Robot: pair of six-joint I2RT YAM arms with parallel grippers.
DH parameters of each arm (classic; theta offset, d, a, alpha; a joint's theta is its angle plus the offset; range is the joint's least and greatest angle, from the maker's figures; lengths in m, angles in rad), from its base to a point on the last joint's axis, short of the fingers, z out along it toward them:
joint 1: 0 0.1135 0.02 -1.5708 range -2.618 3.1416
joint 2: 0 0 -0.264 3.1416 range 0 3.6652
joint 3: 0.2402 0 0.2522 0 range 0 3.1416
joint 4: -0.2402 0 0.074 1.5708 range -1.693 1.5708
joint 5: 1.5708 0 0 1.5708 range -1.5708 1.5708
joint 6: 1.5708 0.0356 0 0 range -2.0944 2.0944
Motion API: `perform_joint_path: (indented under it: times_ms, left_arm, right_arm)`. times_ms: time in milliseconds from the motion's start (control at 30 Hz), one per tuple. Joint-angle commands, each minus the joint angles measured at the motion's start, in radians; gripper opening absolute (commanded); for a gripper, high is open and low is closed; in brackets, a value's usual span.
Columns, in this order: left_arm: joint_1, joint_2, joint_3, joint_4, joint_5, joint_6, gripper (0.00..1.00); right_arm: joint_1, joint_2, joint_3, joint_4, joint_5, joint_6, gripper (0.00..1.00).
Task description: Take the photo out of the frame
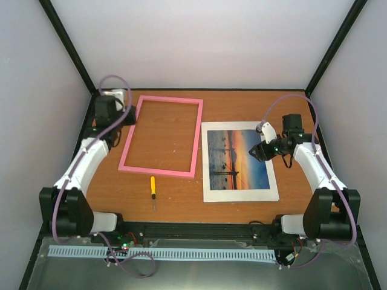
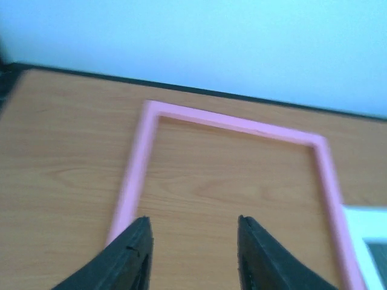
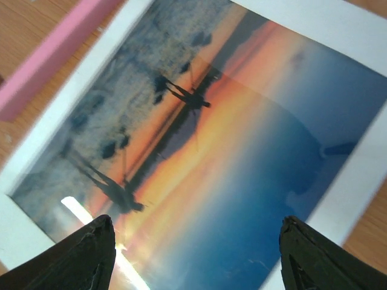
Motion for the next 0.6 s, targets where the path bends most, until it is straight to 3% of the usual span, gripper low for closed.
perform_joint_path:
  times_ms: [0, 67, 233, 367, 567]
  left_arm:
    - [-0.170, -0.081, -0.128, 0.068, 0.236, -0.080, 0.37]
    - [-0.265, -0.099, -0.164, 0.069, 0.269, -0.095, 0.39]
    - [-0.496, -0.123, -0.287, 0.132, 0.268, -0.172, 0.56]
    - [-0.598, -0.054, -0.267, -0.018, 0.189, -0.209, 0.61]
    - [-0.771, 0.007, -0.295, 0.050, 0.137, -0.279, 0.75]
  right_arm:
    - [0.006, -0.030, -0.031, -0.045, 0.196, -0.150, 0.72]
    - [0.005, -0.021, -0.062, -0.055, 0.249, -0.188, 0.72]
    - [0.005, 0.009, -0.136, -0.032, 0.351, -0.210, 0.73]
    - [0.005, 0.065, -0.129, -0.042, 0.347, -0.177, 0.74]
    - [-0.018, 0.149, -0.057, -0.011, 0.382, -0.089, 0.76]
